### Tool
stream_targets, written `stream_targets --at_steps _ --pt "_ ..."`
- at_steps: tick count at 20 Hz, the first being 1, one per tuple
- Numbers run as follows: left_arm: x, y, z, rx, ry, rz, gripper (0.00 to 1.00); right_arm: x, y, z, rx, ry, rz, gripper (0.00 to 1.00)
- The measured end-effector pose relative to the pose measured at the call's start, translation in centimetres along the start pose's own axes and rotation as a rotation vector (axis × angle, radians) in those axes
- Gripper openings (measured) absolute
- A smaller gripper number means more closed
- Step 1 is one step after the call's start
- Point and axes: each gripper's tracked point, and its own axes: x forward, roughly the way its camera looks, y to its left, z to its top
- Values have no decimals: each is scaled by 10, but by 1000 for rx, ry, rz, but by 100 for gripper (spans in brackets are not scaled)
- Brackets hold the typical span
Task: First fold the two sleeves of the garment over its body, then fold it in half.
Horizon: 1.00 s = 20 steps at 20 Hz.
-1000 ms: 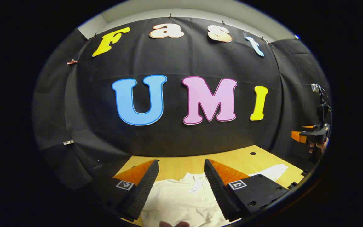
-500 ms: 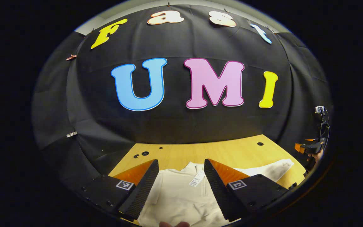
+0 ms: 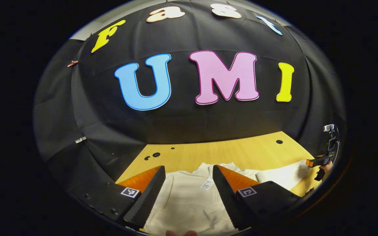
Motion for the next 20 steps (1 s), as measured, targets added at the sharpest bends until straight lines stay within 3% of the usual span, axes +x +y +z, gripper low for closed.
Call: stream_targets --at_steps 5,6,7,8,10,11,12,13,14,20 --pt "-1 -6 -2 20 11 19 96 18 -3 -16 33 25 39 99" --pt "-1 -5 -5 21 14 23 96 15 2 -19 53 34 72 87" --pt "-1 -4 -6 21 19 26 96 17 5 -19 40 12 88 85" --pt "0 -4 -9 19 24 27 96 15 10 -23 16 18 112 65" --pt "0 -3 -10 16 27 24 96 14 7 -23 11 21 82 24" --pt "1 -3 -10 16 26 20 96 10 4 -23 25 25 69 16" --pt "1 -4 -10 17 25 13 96 5 -1 -24 38 28 43 14" --pt "1 -3 -10 19 23 6 96 -1 -8 -28 45 29 21 22" --pt "2 -4 -10 21 20 -5 96 -10 -12 -33 55 31 14 12" --pt "5 6 -14 25 0 -79 96 -89 -23 -43 81 -13 -24 12"
